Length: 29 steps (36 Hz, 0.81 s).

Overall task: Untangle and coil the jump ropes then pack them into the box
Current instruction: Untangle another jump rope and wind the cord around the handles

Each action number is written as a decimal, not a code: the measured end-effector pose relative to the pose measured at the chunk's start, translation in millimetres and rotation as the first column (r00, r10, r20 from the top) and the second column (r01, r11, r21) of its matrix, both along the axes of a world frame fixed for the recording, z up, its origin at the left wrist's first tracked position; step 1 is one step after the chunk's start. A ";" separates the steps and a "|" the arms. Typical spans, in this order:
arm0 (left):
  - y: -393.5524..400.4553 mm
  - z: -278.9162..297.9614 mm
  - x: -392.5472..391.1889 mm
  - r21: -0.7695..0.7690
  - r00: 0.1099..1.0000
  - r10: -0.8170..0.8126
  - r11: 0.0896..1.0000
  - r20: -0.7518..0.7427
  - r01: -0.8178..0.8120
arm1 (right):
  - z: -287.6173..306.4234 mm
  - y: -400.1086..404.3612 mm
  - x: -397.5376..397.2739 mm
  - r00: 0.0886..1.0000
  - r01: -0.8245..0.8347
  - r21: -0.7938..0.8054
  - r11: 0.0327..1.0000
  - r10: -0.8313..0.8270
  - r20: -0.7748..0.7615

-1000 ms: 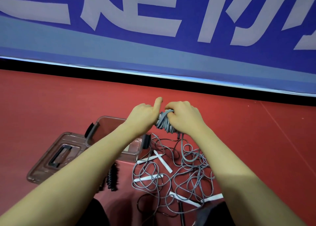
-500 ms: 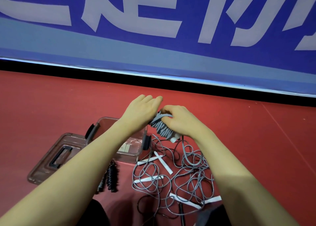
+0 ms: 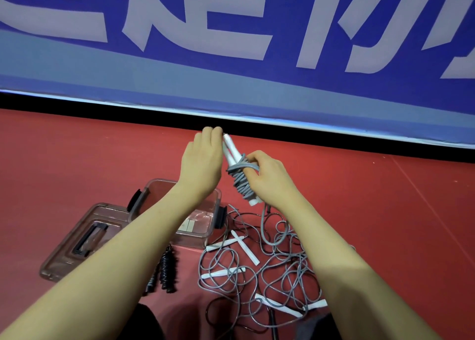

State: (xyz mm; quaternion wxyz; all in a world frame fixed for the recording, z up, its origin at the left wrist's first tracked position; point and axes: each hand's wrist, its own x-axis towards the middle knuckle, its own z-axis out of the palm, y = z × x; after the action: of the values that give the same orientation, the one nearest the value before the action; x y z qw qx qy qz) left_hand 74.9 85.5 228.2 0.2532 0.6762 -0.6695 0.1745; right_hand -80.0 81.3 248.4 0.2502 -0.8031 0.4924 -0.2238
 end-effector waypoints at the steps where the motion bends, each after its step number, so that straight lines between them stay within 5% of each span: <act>1: 2.3 1.1 -3.6 0.072 0.998 0.016 0.997 -0.065 -0.011 | -1.5 -1.2 0.3 0.999 0.027 0.010 1.000 -0.027 0.022; 5: 10.1 -0.5 -18.3 0.110 0.963 -0.020 0.993 -0.270 0.052 | -5.2 -7.4 0.6 0.980 0.140 0.067 0.988 -0.148 0.135; 10: 15.6 -5.7 -32.1 0.217 0.952 -0.158 0.952 -0.262 0.218 | -5.5 -12.2 0.6 0.932 0.221 0.084 0.972 -0.236 0.276; 16: 13.9 -9.9 -32.1 0.203 0.952 -0.160 0.955 -0.260 0.216 | -13.0 -10.9 0.3 0.881 0.230 0.112 0.967 -0.256 0.398; 24: 8.5 -11.5 -28.9 0.221 0.976 -0.072 0.968 -0.206 0.118 | -9.6 -9.4 -1.3 0.878 0.087 0.116 0.989 -0.131 0.461; 29: 9.8 -7.8 -24.8 0.177 0.930 -0.072 0.974 -0.361 0.144 | -3.6 -3.5 1.6 0.891 -0.031 0.070 0.997 -0.004 0.454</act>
State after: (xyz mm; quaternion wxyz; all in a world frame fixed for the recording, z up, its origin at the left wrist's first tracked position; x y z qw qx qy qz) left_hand 50.1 95.3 220.3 0.3089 0.6804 -0.6638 -0.0321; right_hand -78.4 77.8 244.8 0.3898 -0.7219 0.4229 -0.3848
